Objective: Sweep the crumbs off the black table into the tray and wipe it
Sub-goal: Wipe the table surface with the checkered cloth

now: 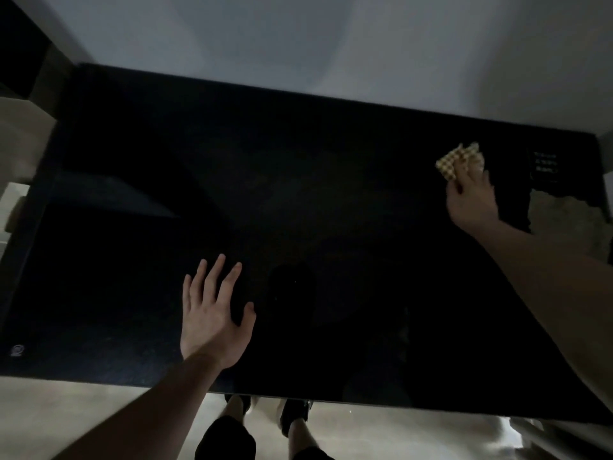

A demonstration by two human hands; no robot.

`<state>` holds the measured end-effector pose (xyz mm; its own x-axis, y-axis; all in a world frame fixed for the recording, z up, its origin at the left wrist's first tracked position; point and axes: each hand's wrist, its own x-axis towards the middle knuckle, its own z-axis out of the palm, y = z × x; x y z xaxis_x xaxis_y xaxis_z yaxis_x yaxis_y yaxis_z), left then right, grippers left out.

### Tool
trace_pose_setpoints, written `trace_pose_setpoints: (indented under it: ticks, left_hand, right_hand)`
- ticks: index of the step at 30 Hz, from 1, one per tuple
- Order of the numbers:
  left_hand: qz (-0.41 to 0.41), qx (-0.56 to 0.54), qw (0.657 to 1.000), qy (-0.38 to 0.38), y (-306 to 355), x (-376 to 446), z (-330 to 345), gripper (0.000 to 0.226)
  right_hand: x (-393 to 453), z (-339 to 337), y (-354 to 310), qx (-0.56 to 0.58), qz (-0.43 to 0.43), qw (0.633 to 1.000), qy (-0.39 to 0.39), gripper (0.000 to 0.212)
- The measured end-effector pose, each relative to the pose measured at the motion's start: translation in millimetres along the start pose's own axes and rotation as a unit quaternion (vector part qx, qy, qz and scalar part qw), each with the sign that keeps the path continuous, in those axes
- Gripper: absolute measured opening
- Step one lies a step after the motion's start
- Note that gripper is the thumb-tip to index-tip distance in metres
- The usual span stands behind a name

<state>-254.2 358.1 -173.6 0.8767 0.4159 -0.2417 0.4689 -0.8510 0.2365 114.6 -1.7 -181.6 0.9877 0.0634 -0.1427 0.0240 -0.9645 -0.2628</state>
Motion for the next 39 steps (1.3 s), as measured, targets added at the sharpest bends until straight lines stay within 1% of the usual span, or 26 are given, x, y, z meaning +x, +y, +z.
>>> trace_pose_setpoints:
  ticks: [1, 2, 4, 6, 7, 10, 13, 15, 16, 17, 18, 19, 20, 21, 22, 23, 25, 26, 28, 29, 30, 31, 32, 34, 36, 39]
  left_hand:
    - [0.0, 0.0, 1.0, 0.001, -0.3, 0.3, 0.4, 0.074]
    - [-0.001, 0.0, 1.0, 0.001, -0.6, 0.4, 0.7, 0.074]
    - [-0.002, 0.0, 1.0, 0.001, -0.7, 0.2, 0.5, 0.074]
    - [-0.003, -0.001, 1.0, 0.0, 0.0, -0.3, -0.5, 0.074]
    - [-0.004, -0.002, 1.0, -0.001, 0.6, -0.4, -1.2, 0.074]
    - [-0.003, -0.001, 1.0, 0.0, 1.0, -1.5, -2.5, 0.074]
    - [-0.002, -0.005, 1.0, -0.001, 1.9, -1.2, -3.4, 0.074]
    - [-0.001, -0.005, 1.0, -0.001, 2.6, -1.8, -3.5, 0.074]
    - [-0.002, -0.004, 1.0, -0.001, 2.8, -2.0, -3.5, 0.074]
    - [-0.002, -0.004, 1.0, -0.001, 2.6, -2.1, -3.6, 0.074]
    - [-0.002, -0.002, 1.0, -0.002, 2.4, -2.3, -3.5, 0.074]
    - [-0.002, -0.001, 1.0, -0.002, 2.6, -2.4, -3.3, 0.074]
    - [-0.001, 0.0, 1.0, -0.002, 2.7, -2.3, -3.0, 0.074]
    - [-0.002, 0.001, 1.0, 0.0, 2.7, -1.9, -2.6, 0.074]
    - [-0.003, 0.001, 1.0, 0.002, 2.3, -2.0, -1.9, 0.074]
    - [-0.003, 0.0, 1.0, 0.004, 2.1, -2.4, -1.3, 0.074]
    - [-0.001, -0.002, 1.0, 0.01, 1.6, -3.0, 0.1, 0.074]
    - [0.0, -0.002, 1.0, 0.012, 1.3, -2.7, 0.9, 0.074]
    - [0.002, -0.001, 1.0, 0.017, 0.6, -1.5, 2.1, 0.073]
    - [0.002, 0.001, 1.0, 0.019, 0.6, -1.2, 3.0, 0.073]
    - [0.001, 0.002, 1.0, 0.019, 0.3, -0.8, 4.0, 0.073]
    - [0.0, 0.002, 1.0, 0.02, -0.3, -0.6, 4.5, 0.073]
    - [-0.001, 0.003, 1.0, 0.021, -1.1, -0.7, 4.6, 0.074]
    - [-0.001, 0.005, 1.0, 0.02, -1.0, -0.4, 4.0, 0.074]
    - [-0.002, 0.001, 1.0, 0.018, 1.5, -1.4, 3.0, 0.074]
    - [-0.003, -0.009, 1.0, 0.019, 3.8, -2.6, 1.2, 0.074]
  right_hand:
    - [-4.6, 6.9, -14.3, 0.003, 0.024, 1.0, 0.008, 0.065]
    - [-13.1, 16.5, -31.8, 0.002, 0.009, 0.999, 0.036, 0.063]
    - [-41.0, 35.1, -76.6, 0.009, -0.103, 0.992, 0.073, 0.056]
    - [-72.8, 50.5, -107.9, 0.032, -0.212, 0.974, 0.069, 0.049]
    - [-92.6, 52.9, -120.5, 0.049, -0.244, 0.967, 0.049, 0.049]
    - [-169.3, 61.9, -139.2, 0.081, -0.343, 0.935, -0.035, 0.061]
    - [-242.2, 77.3, -122.8, 0.074, -0.446, 0.885, -0.115, 0.063]
    - [-266.6, 81.2, -100.1, 0.094, -0.481, 0.858, -0.151, 0.06]
    - [-268.8, 77.5, -96.5, 0.11, -0.498, 0.846, -0.156, 0.056]
    - [-267.0, 71.7, -97.0, 0.15, -0.497, 0.841, -0.152, 0.049]
    - [-258.4, 65.3, -96.9, 0.238, -0.444, 0.852, -0.144, 0.045]
    - [-243.3, 58.1, -96.2, 0.301, -0.377, 0.865, -0.142, 0.044]
    - [-218.8, 49.6, -88.2, 0.333, -0.325, 0.877, -0.122, 0.044]
    - [-189.0, 35.5, -82.4, 0.289, -0.318, 0.9, -0.072, 0.043]
    - [-157.6, 22.9, -74.0, 0.218, -0.339, 0.915, -0.026, 0.043]
    - [-127.0, 16.1, -56.6, 0.178, -0.331, 0.927, 0.009, 0.043]
    - [-68.0, 4.8, -18.7, 0.1, -0.271, 0.953, 0.09, 0.048]
    - [-45.5, 0.7, -0.4, 0.063, -0.226, 0.967, 0.102, 0.052]
    - [-24.0, 2.8, 20.5, 0.036, -0.097, 0.992, 0.074, 0.055]
    - [-23.5, 9.7, 20.5, 0.023, -0.047, 0.996, 0.068, 0.056]
    - [-27.0, 19.2, 17.0, 0.014, -0.019, 0.998, 0.064, 0.057]
    - [-38.9, 26.6, 8.0, -0.001, -0.015, 0.997, 0.07, 0.057]
    - [-53.8, 30.9, -1.9, -0.001, -0.037, 0.996, 0.076, 0.057]
    - [-94.6, 31.8, -15.4, 0.015, -0.116, 0.991, 0.063, 0.055]
    - [-152.4, 33.9, -20.4, 0.023, -0.218, 0.975, 0.027, 0.059]
    - [-252.9, 38.8, -22.3, -0.014, -0.344, 0.936, -0.069, 0.064]
